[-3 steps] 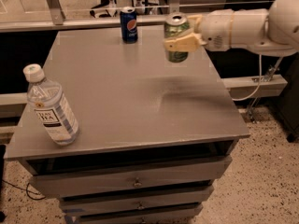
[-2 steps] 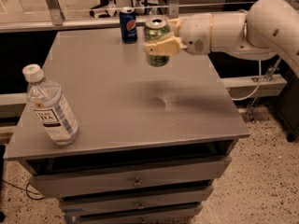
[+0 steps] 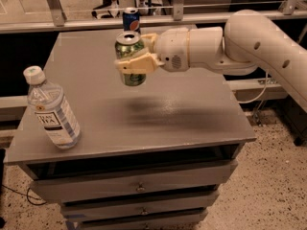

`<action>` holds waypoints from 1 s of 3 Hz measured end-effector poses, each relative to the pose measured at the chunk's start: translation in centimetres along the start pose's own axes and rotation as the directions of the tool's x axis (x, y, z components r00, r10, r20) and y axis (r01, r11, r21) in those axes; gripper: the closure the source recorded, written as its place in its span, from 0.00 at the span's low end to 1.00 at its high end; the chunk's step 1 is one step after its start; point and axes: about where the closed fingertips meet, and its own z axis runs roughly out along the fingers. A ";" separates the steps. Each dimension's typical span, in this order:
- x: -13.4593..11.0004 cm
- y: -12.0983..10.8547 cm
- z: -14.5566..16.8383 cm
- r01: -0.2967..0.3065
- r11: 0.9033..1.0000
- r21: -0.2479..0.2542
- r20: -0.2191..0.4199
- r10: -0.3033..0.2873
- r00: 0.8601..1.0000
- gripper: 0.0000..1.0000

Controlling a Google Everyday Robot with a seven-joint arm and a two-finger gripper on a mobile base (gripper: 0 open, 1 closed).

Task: Move green can near blue plastic bottle

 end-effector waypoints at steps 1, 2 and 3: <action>0.9 3.2 1.0 -0.046 0.998 -0.041 0.022 0.047 0.999 1.00; 1.8 6.1 2.2 -0.079 0.993 -0.086 0.060 0.084 0.995 1.00; 2.2 8.2 4.1 -0.083 0.987 -0.135 0.102 0.097 0.990 1.00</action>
Offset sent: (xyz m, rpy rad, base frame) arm -0.0808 0.0461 -0.0479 0.1352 0.1220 0.1194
